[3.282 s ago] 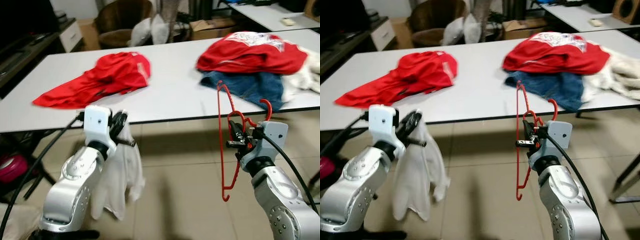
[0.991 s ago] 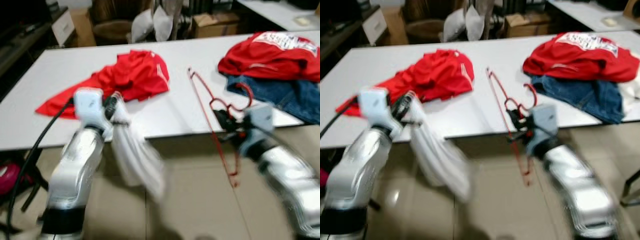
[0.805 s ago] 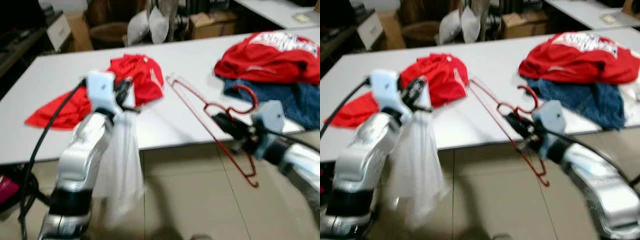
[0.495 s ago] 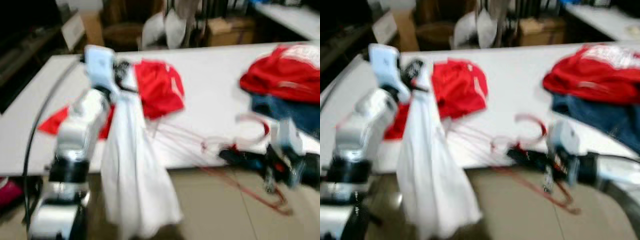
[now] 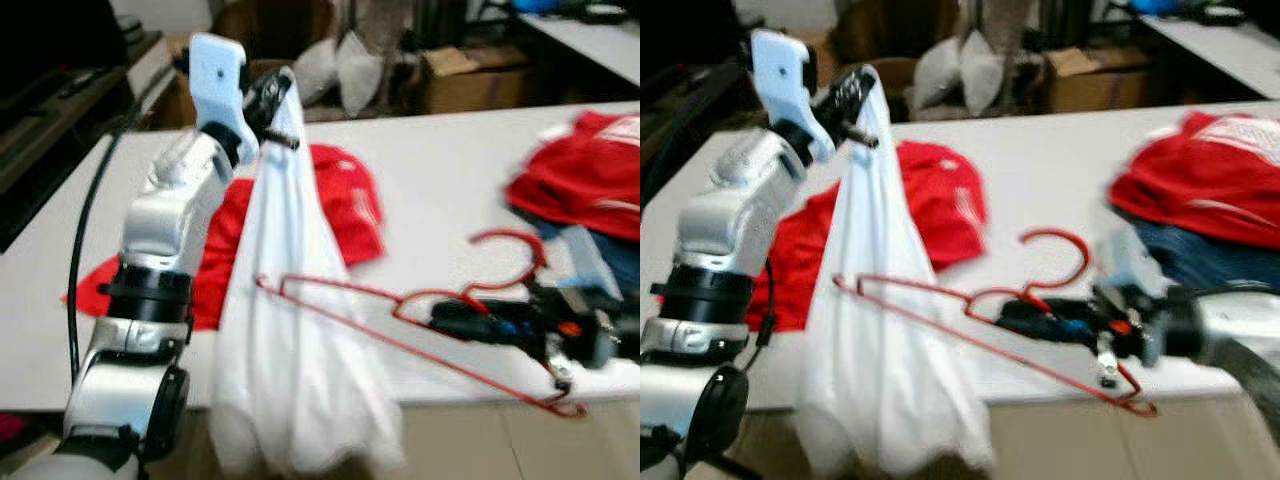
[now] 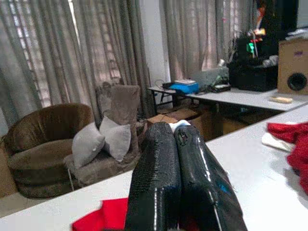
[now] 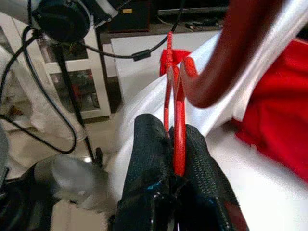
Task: Hang hanger
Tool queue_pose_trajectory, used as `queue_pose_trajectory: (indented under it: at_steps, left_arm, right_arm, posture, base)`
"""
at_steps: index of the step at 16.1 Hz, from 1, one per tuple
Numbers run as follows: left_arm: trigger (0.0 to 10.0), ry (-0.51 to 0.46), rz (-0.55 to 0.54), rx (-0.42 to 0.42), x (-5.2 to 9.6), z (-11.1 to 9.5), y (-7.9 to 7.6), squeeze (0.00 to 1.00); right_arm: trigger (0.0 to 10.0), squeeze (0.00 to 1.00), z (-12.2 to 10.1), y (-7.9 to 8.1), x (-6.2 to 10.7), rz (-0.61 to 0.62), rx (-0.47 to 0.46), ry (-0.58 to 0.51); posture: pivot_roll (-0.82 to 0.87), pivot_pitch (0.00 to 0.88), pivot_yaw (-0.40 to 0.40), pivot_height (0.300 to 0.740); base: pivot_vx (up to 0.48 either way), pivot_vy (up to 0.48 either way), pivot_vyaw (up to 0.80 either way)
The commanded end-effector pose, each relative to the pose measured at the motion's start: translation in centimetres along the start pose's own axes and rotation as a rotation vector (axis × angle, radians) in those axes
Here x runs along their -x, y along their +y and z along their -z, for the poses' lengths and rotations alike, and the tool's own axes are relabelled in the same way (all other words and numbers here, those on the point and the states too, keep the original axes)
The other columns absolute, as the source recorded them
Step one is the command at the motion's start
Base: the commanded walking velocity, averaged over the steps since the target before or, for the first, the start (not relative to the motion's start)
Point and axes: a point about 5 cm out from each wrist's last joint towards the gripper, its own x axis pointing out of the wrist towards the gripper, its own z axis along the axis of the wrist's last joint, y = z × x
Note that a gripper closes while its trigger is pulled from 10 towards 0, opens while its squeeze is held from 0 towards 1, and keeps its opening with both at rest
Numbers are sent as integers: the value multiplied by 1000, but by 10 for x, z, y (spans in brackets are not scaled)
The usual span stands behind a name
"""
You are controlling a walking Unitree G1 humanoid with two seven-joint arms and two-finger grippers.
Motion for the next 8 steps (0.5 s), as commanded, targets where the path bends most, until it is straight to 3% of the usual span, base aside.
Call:
queue_pose_trajectory:
  at_steps: [1,5,7,8]
  left_arm:
    - [10000,-105,64,39,-2,-33,-7,0]
    - [10000,-189,149,44,-2,-73,-15,0]
    - [10000,-287,186,48,3,-102,-17,0]
    - [10000,-308,189,50,4,-108,-17,0]
  right_arm:
    - [10000,0,-5,-10,-1,8,49,18]
    - [10000,0,-22,-37,-15,25,169,27]
    - [10000,0,-43,-72,-25,157,295,17]
    - [10000,0,-50,-80,-26,198,329,3]
  posture:
    - [-182,0,79,740]
    - [-168,0,59,740]
    - [-161,0,49,740]
    - [-158,0,46,740]
  base:
    - [0,0,0]
    - [0,0,0]
    - [0,0,0]
    - [0,0,0]
